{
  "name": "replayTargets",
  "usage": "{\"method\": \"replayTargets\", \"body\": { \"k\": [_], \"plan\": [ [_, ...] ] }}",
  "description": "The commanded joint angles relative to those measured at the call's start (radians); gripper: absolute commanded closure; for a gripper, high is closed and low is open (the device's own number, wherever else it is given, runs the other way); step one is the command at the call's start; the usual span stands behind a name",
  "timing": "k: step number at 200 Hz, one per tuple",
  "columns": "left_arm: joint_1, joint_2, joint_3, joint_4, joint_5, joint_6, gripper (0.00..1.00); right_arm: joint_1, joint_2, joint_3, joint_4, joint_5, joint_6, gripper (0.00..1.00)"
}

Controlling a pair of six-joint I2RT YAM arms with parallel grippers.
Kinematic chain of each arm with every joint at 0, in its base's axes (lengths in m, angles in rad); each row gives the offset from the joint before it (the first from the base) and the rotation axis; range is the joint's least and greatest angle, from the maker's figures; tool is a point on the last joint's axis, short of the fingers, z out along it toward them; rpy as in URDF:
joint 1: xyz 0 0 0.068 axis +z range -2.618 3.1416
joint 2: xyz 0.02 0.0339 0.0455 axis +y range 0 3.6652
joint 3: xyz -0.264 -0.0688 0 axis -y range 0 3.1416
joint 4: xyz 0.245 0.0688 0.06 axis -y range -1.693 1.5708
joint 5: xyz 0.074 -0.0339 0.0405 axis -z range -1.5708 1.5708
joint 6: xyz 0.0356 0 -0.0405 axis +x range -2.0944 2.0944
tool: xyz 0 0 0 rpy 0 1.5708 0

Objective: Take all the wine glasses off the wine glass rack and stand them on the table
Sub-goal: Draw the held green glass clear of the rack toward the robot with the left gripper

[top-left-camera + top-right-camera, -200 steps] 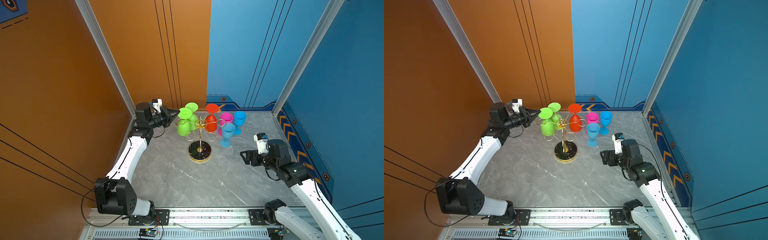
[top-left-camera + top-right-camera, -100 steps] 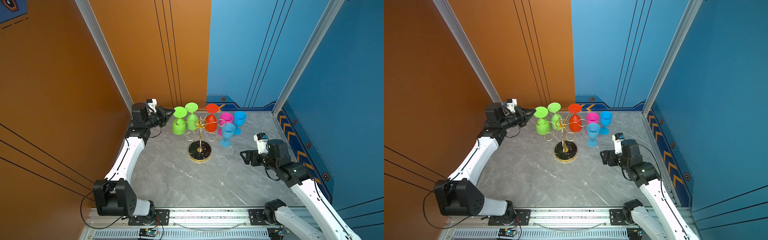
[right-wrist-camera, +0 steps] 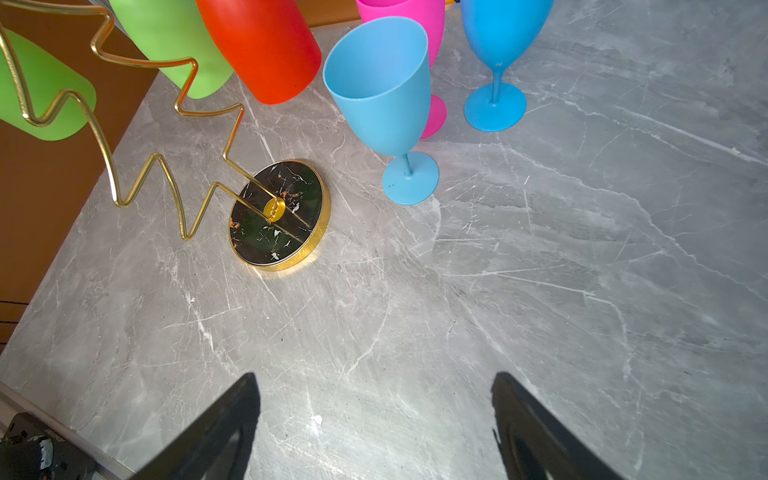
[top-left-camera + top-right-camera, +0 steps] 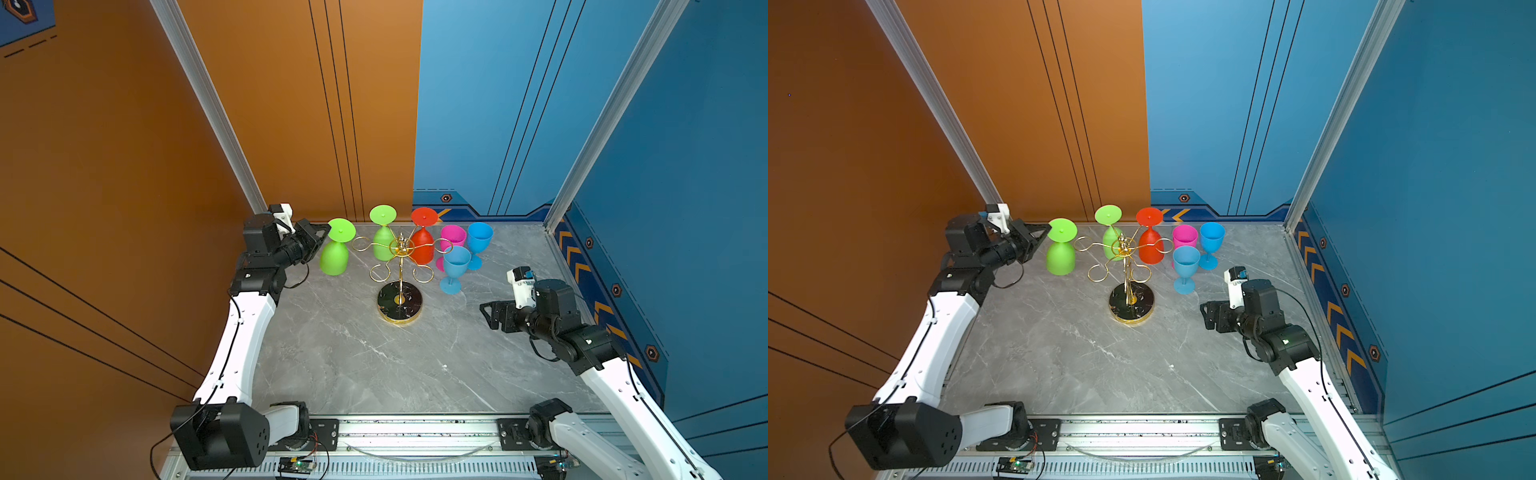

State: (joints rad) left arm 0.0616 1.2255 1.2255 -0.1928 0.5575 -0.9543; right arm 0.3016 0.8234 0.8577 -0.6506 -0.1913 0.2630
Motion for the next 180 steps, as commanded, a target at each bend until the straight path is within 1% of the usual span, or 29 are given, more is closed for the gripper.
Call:
{"method": "replayTargets", "body": {
  "k": [1,28,65,105,126,159,180],
  "plan": [
    [0.018,-0.040,-0.029,-0.053,-0.046,0.043,1.00,-0.004,-0.007,-0.009,0.017,-0.011,0.010,0.11],
    [0.027,-0.076,-0.051,-0.084,-0.048,0.061,1.00,-0.004,-0.010,-0.009,0.016,-0.013,0.010,0.12],
    [0.033,-0.122,-0.088,-0.111,-0.016,0.075,1.00,-0.004,-0.010,-0.009,0.016,-0.016,0.010,0.11],
    [0.037,-0.183,-0.115,-0.176,0.007,0.112,1.00,-0.004,-0.009,-0.009,0.017,-0.018,0.010,0.11],
    [0.038,-0.206,-0.121,-0.216,0.034,0.140,1.00,-0.004,-0.009,-0.010,0.017,-0.017,0.010,0.11],
    [0.039,-0.240,-0.156,-0.228,0.099,0.144,1.00,-0.004,-0.006,-0.012,0.020,-0.018,0.010,0.11],
    [0.039,-0.261,-0.178,-0.247,0.120,0.160,1.00,-0.003,0.001,-0.011,0.022,-0.018,0.010,0.12]
  ]
}}
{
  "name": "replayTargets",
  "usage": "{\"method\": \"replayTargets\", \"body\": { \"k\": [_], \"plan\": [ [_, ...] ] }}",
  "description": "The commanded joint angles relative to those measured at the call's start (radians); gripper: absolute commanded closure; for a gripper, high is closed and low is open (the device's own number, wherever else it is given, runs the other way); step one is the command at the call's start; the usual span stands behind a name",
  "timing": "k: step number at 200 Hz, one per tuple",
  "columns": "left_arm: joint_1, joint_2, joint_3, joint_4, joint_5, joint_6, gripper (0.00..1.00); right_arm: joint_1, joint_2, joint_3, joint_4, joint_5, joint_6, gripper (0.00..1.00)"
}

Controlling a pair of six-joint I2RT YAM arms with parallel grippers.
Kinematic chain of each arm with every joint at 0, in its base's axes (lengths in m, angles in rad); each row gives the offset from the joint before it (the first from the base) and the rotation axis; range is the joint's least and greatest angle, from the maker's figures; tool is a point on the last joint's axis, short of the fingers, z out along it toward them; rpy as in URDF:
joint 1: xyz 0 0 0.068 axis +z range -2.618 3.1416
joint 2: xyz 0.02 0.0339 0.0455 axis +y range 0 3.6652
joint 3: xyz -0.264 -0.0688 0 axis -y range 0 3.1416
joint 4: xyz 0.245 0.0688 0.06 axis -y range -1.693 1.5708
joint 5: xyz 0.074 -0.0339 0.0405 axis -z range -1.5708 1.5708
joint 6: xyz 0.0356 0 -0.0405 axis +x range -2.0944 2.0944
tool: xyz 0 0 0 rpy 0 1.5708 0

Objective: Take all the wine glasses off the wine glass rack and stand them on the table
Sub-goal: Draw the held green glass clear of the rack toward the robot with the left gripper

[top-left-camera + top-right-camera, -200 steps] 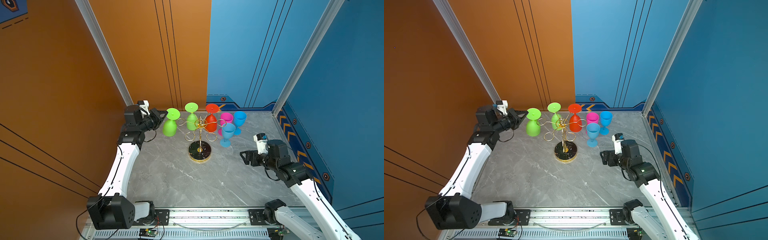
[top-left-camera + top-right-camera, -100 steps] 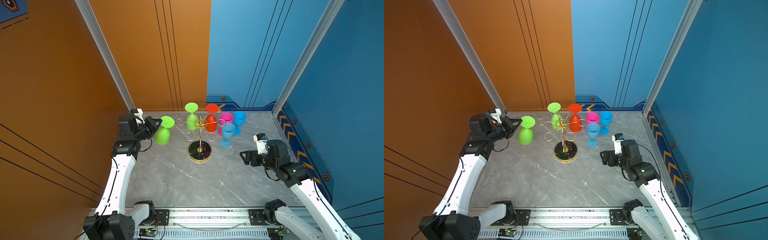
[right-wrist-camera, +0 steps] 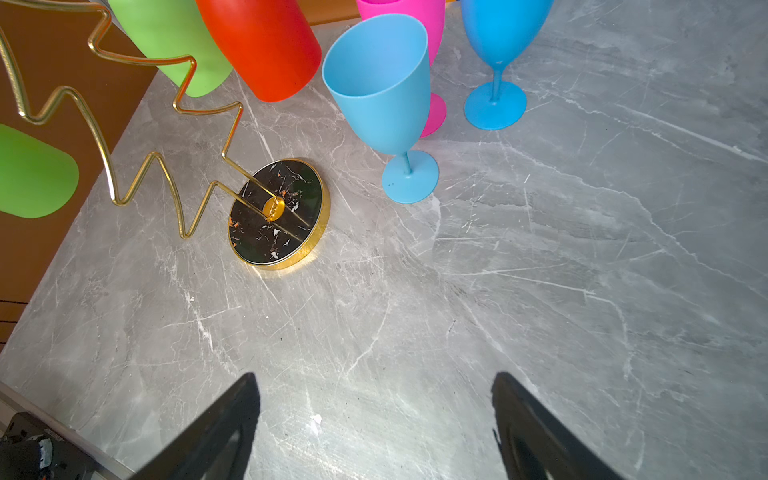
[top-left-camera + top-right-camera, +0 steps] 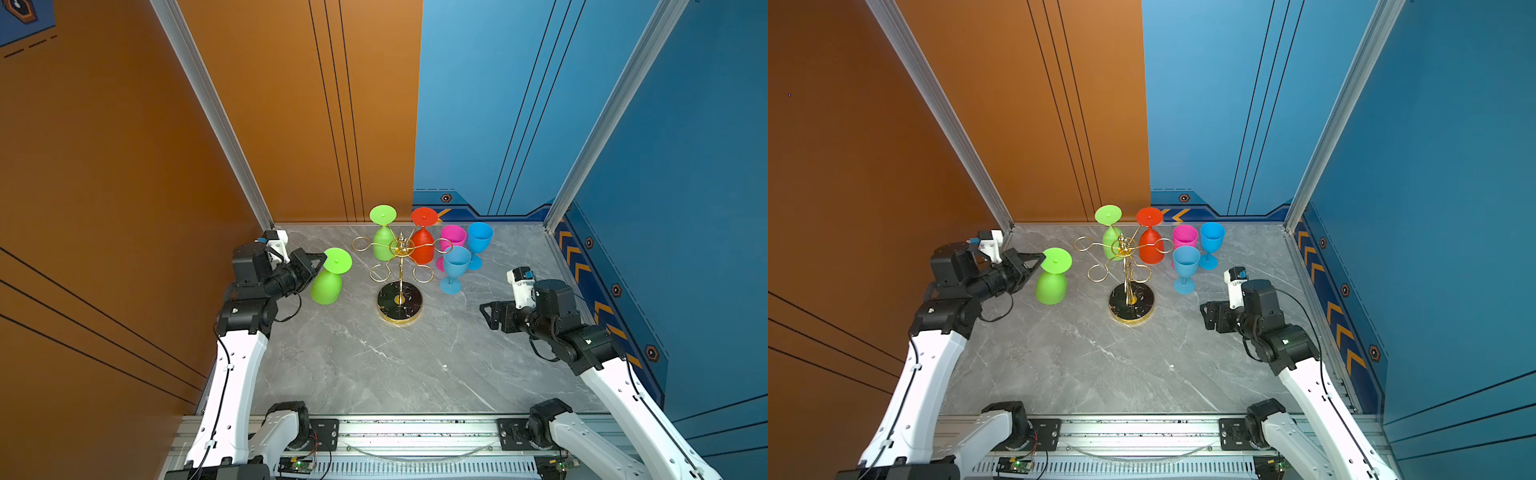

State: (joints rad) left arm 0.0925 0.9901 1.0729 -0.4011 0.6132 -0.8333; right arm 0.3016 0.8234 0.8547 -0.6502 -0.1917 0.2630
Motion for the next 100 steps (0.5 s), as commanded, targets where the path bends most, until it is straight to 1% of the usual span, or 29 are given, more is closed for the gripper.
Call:
{"method": "replayTargets", "body": {
  "k": [1,48,80,100],
  "plan": [
    [0.008,-0.026,-0.026,-0.040,0.065,0.040,1.00,-0.004,0.001,-0.008,0.021,-0.017,0.010,0.12],
    [0.007,-0.038,-0.036,-0.091,0.150,0.087,1.00,-0.004,-0.005,-0.003,0.017,-0.014,0.005,0.11],
    [-0.004,-0.054,-0.036,-0.142,0.181,0.131,1.00,-0.005,-0.002,-0.002,0.017,-0.012,0.002,0.11],
    [-0.022,-0.060,-0.036,-0.196,0.194,0.184,1.00,-0.005,0.003,0.001,0.014,-0.012,0.001,0.11]
  ]
}}
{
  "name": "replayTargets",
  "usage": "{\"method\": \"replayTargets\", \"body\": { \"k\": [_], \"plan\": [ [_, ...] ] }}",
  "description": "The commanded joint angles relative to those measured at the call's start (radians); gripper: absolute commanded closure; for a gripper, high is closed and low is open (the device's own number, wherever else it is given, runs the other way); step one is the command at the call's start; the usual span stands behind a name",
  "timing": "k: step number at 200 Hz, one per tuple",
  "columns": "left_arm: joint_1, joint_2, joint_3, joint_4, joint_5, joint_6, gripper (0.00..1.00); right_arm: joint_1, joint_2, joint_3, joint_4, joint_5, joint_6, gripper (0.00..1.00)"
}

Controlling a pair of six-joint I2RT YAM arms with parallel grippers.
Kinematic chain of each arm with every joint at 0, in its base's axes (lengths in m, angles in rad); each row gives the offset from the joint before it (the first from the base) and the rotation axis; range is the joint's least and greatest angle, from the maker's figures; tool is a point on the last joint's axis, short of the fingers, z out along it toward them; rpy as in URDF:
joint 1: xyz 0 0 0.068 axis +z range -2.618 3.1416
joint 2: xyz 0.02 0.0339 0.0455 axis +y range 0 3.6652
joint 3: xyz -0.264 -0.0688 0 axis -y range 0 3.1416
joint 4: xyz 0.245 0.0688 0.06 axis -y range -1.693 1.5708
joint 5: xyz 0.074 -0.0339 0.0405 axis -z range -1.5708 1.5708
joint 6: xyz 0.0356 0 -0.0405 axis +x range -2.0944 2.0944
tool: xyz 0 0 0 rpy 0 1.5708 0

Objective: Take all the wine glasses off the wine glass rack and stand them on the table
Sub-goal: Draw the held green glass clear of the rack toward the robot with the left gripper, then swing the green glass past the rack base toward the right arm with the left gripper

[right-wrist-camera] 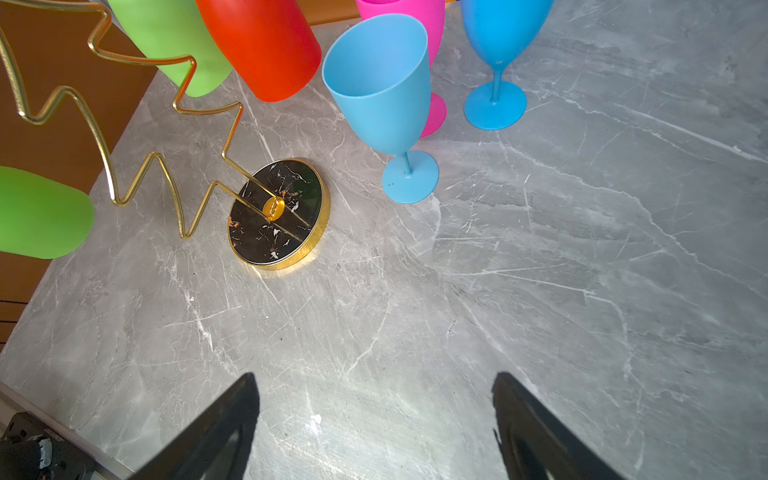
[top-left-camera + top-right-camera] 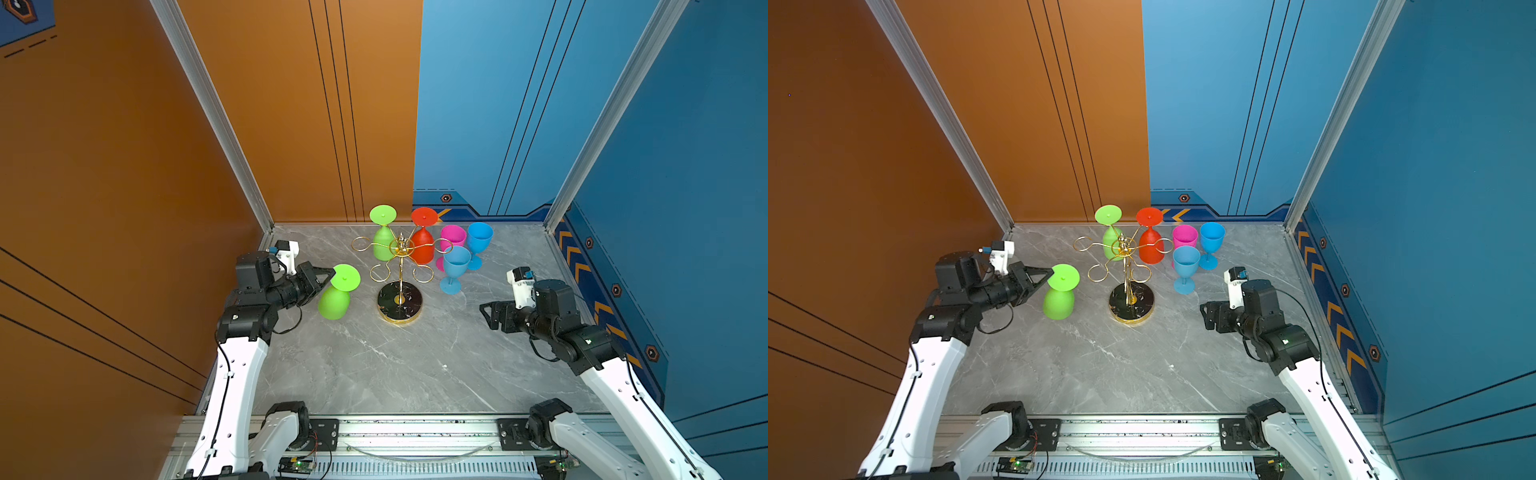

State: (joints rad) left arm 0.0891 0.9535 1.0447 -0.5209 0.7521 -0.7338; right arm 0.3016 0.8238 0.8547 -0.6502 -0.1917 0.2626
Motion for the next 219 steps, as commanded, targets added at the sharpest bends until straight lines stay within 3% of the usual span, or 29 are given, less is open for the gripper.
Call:
{"method": "replayTargets", "body": {
  "k": [1,31,98,219],
  "plan": [
    [-0.019,-0.023,-0.008,-0.078,0.055,0.089,1.00,-0.005,0.003,0.001,0.014,-0.012,0.001,0.11],
    [-0.072,-0.026,-0.008,-0.115,0.064,0.128,1.00,-0.007,0.007,0.004,0.014,-0.014,-0.002,0.11],
    [-0.275,-0.025,-0.045,-0.124,-0.045,0.156,1.00,-0.007,0.010,0.005,0.011,-0.020,-0.003,0.11],
    [-0.555,0.026,-0.022,-0.124,-0.129,0.217,1.00,-0.007,0.007,0.003,0.006,-0.020,-0.002,0.11]
  ]
}}
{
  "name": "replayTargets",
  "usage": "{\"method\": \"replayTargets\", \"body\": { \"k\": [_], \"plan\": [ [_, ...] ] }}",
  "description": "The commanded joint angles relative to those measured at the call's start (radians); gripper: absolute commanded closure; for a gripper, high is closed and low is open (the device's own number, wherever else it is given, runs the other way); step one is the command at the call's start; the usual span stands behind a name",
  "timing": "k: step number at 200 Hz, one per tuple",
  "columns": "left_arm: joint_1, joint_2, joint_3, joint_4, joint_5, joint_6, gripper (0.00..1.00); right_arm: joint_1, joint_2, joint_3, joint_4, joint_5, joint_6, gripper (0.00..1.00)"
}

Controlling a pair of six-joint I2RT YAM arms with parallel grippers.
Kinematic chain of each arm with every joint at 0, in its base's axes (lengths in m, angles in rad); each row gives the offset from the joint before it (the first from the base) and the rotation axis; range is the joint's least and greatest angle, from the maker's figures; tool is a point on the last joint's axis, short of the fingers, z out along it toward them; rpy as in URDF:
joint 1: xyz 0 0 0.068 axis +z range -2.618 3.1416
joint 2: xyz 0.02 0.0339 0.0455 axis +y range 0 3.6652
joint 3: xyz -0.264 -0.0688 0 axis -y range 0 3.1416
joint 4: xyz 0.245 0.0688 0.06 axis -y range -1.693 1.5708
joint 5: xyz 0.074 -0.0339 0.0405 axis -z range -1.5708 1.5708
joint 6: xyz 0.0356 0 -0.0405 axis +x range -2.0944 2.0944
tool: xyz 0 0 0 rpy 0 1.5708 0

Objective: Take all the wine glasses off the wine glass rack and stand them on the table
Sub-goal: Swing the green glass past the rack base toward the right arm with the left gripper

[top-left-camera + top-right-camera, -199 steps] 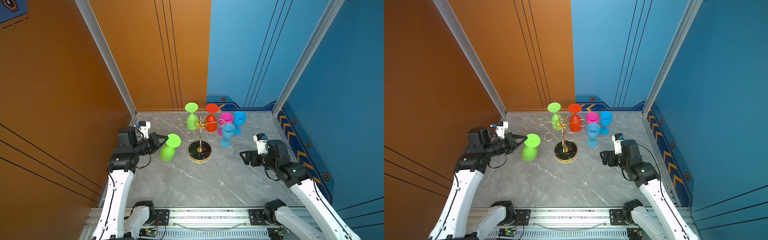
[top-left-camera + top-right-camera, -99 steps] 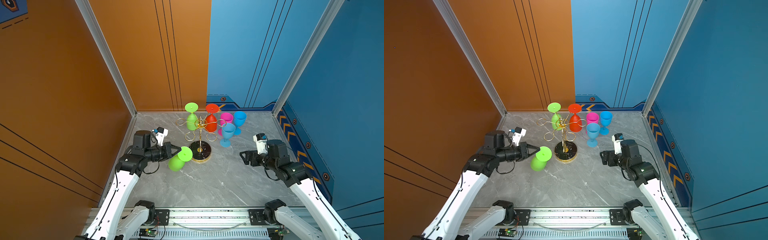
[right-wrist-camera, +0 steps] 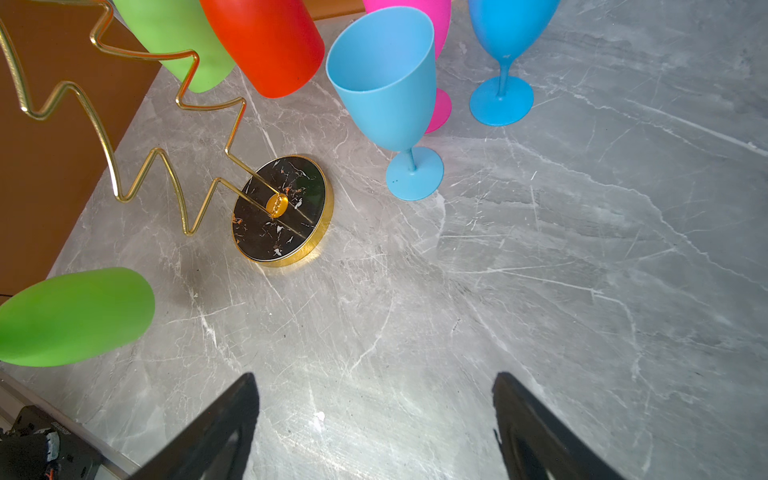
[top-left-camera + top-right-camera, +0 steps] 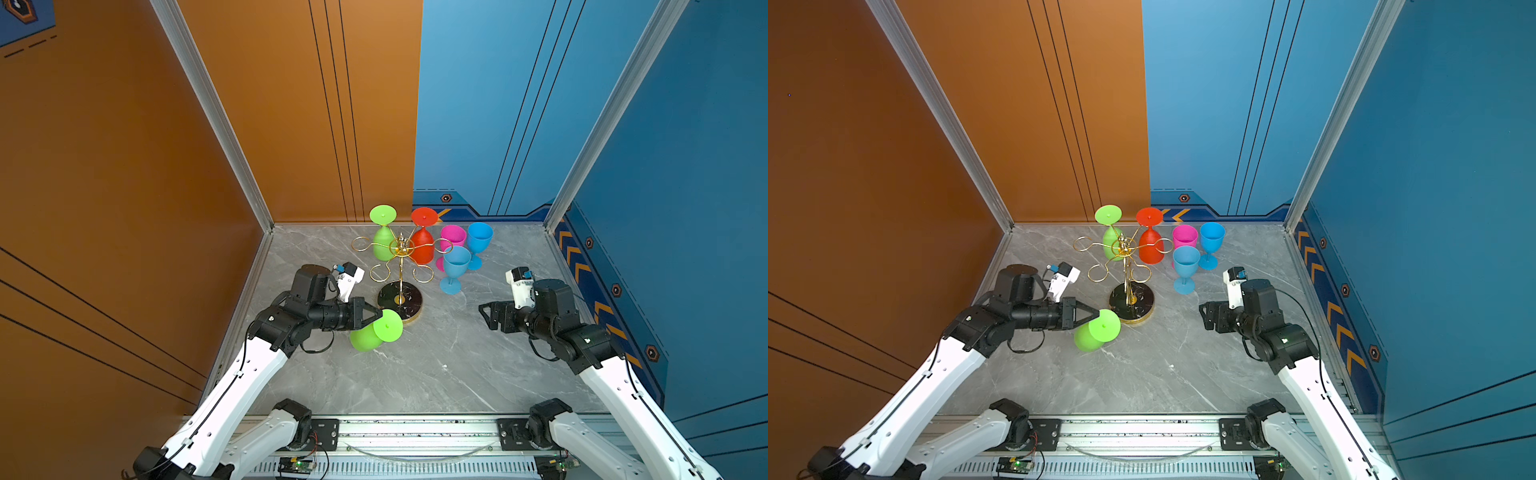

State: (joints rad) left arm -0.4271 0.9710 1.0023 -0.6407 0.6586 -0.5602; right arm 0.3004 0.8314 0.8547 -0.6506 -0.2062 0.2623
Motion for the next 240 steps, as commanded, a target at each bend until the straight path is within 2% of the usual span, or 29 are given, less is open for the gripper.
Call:
{"method": "replayTargets", "body": {
  "k": [1,97,175,240],
  "plan": [
    [-0.040,0.010,0.021,-0.005,-0.037,0.044,1.00,-0.006,-0.001,0.004,0.006,-0.006,-0.001,0.11],
    [-0.296,0.068,0.102,-0.005,-0.222,0.192,1.00,-0.005,-0.009,-0.002,0.006,-0.006,0.003,0.11],
    [-0.448,0.116,0.148,-0.005,-0.318,0.306,1.00,-0.005,-0.012,-0.004,0.003,-0.006,0.005,0.11],
    [-0.580,0.114,0.153,-0.004,-0.445,0.483,1.00,-0.006,0.000,-0.005,0.004,-0.015,0.013,0.11]
  ]
}}
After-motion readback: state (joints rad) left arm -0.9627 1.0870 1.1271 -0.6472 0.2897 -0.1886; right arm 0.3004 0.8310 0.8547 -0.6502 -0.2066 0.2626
